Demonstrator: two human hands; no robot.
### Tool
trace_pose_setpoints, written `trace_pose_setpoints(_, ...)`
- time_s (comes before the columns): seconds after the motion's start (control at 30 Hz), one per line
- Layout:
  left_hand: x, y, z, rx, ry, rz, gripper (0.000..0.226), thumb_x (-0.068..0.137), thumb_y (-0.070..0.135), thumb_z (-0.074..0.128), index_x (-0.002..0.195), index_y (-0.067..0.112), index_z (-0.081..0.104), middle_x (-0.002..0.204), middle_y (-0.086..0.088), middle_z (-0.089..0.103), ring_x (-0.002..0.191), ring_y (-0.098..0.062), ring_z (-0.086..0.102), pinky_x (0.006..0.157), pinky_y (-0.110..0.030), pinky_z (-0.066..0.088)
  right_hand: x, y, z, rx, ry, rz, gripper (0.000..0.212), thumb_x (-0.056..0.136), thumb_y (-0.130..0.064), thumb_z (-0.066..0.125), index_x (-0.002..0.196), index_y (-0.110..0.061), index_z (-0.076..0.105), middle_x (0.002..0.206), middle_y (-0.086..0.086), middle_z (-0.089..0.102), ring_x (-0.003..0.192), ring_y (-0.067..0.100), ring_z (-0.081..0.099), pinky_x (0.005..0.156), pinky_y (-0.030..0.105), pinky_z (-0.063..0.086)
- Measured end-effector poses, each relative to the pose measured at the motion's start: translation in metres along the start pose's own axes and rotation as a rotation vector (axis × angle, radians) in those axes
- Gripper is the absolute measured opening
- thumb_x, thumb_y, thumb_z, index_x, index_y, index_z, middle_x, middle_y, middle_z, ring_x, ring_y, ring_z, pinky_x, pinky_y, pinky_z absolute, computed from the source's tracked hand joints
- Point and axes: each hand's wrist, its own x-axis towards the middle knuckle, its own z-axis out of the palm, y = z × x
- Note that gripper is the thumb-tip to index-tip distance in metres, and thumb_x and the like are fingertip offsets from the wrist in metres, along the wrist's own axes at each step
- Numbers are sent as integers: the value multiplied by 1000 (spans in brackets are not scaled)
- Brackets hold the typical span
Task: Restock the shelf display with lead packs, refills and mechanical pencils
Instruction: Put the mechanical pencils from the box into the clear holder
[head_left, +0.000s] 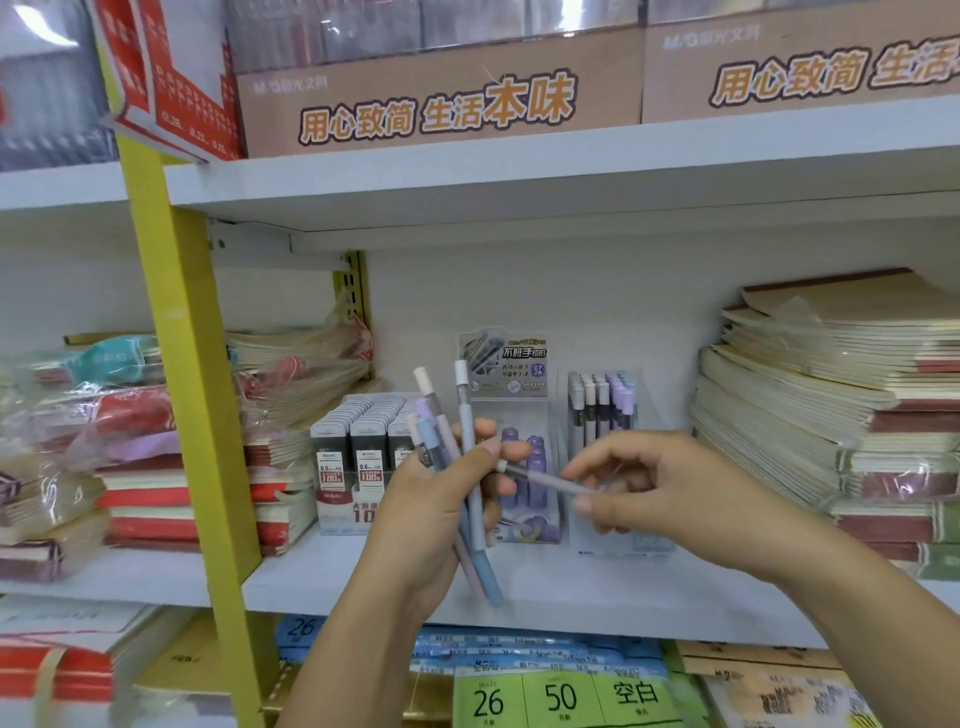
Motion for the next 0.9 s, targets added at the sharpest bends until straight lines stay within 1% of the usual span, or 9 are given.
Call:
trace_pose_setpoints(0.1, -2, -3, 9, 83, -36, -7, 30, 77, 26, 72, 103, 12, 67, 93, -15, 76, 54, -14, 59, 46, -24, 49, 4, -1, 11, -42, 44, -35, 8, 80, -25, 76, 85, -27, 71, 68, -15, 67, 62, -3, 59, 61, 12, 47)
trace_pose_setpoints(0.17, -2, -3, 11, 135, -33, 3, 39, 79, 32, 70, 111, 12, 66, 90, -11, 76, 52, -13, 58, 47, -23, 49, 7, -2, 13, -63, 35, -40, 11, 82, -20, 74, 88, -27, 70, 69, -15, 65, 65, -1, 59, 67, 18, 51)
trace_pose_setpoints(0.27, -2, -2, 8, 201, -8, 22, 40, 81, 39, 65, 114, 17, 66, 101, -5, 77, 54, -12, 60, 50, -23, 51, 7, -3, 2, -43, 53, -36, 31, 87, -10, 67, 112, -29, 63, 83, -2, 67, 75, 12, 67, 76, 27, 56)
trace_pose_setpoints(0.37, -3, -2, 3, 219, -8, -3, 39, 80, 40, 63, 112, 19, 69, 99, -7, 77, 55, -15, 62, 55, -25, 54, 11, -2, -16, 151, 273, -127, 55, 92, -3, 57, 135, -36, 45, 88, 3, 62, 77, 13, 70, 78, 25, 55)
trace_pose_setpoints(0.5, -4, -6, 0, 152, -30, -59, 24, 79, 37, 64, 98, 27, 76, 83, -12, 74, 59, -21, 65, 61, -31, 58, 19, 4, -26, 209, 584, -314, 55, 95, -1, 51, 123, -48, 44, 91, 8, 58, 81, 13, 71, 77, 21, 56)
trace_pose_setpoints(0.57, -4, -9, 1, 138, -14, -59, 28, 78, 39, 65, 101, 26, 75, 80, -12, 72, 56, -21, 62, 59, -31, 56, 25, 11, -25, 157, 662, -361, 56, 94, -1, 54, 116, -52, 44, 91, 3, 58, 82, 12, 70, 75, 24, 57)
trace_pose_setpoints(0.67, -2, -14, 4, 160, 35, -32, 32, 81, 40, 63, 107, 24, 72, 75, -10, 70, 49, -16, 51, 50, -27, 49, 35, 23, -20, -7, 699, -349, 61, 89, -4, 63, 106, -59, 43, 89, -9, 61, 85, 10, 66, 75, 22, 54)
trace_pose_setpoints(0.77, 0, -20, 5, 182, 58, -9, 19, 95, 29, 58, 109, 22, 70, 71, -6, 69, 44, -13, 43, 44, -25, 41, 43, 35, -13, -181, 685, -290, 57, 86, -8, 68, 102, -57, 43, 83, -10, 63, 77, 2, 63, 66, 15, 50)
trace_pose_setpoints(0.9, 2, -24, 1, 188, 46, -13, 19, 98, 27, 56, 112, 19, 67, 71, -5, 66, 44, -12, 40, 43, -24, 38, 47, 43, -5, -259, 623, -244, 53, 85, -10, 69, 103, -53, 43, 79, -11, 63, 71, 2, 62, 67, 18, 49)
